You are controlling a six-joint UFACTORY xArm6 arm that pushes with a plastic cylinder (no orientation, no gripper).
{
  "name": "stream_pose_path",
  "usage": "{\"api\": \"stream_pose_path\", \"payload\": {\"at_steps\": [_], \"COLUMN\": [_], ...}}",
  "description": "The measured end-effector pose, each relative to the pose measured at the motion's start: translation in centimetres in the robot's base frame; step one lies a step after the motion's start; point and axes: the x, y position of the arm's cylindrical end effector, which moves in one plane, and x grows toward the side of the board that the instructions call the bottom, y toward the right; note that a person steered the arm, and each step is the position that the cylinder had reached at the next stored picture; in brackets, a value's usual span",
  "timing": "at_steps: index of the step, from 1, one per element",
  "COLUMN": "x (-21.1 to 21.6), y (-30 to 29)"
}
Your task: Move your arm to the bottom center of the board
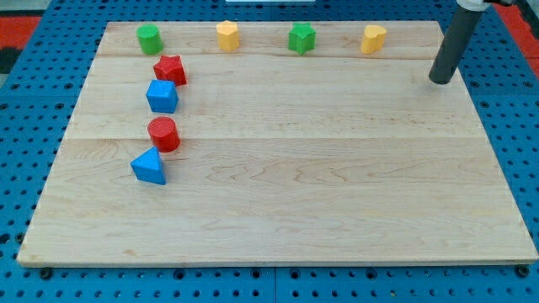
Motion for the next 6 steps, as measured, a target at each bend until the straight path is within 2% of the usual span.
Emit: {"api": "stream_pose_path", "payload": {"at_steps": [2,3,4,5,6], "x": [0.0,5.1,6.5,18.2,20.9], "y": [-0.2,-10.5,-12.1,-10.6,-19.7]}}
